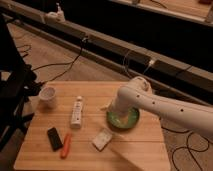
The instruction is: Place the pepper on the white sponge
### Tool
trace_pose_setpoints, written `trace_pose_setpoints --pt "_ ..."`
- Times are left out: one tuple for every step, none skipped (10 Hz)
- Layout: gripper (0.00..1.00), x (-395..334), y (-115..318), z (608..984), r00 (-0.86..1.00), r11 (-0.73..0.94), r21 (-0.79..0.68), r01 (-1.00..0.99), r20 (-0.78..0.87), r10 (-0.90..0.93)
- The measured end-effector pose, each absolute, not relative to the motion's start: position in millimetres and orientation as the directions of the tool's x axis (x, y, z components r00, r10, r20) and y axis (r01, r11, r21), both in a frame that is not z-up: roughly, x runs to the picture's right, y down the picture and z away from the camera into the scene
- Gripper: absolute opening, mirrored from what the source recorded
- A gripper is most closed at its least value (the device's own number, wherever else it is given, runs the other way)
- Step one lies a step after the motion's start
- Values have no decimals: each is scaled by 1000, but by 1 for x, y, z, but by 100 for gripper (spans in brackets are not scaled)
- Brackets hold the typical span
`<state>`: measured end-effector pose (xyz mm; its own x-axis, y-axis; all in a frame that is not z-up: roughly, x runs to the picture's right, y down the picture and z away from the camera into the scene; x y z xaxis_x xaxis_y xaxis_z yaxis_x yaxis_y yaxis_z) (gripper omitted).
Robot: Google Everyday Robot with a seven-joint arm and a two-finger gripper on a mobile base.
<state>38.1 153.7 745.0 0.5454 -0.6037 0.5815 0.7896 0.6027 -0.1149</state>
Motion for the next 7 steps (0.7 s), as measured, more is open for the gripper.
trace_pose_setpoints --pt "80 38 154 745 545 602 -115 790 582 -604" --pt "80 39 154 745 546 603 -116 789 581 -603" --pt "80 39 154 745 547 604 -116 789 582 -602" --pt "80 37 155 745 543 601 -114 791 583 -604" --pt "80 31 159 745 528 588 -107 801 590 -611" --pt "80 22 163 744 508 574 -97 813 599 -619" --pt "80 11 168 744 490 560 -88 824 608 -625"
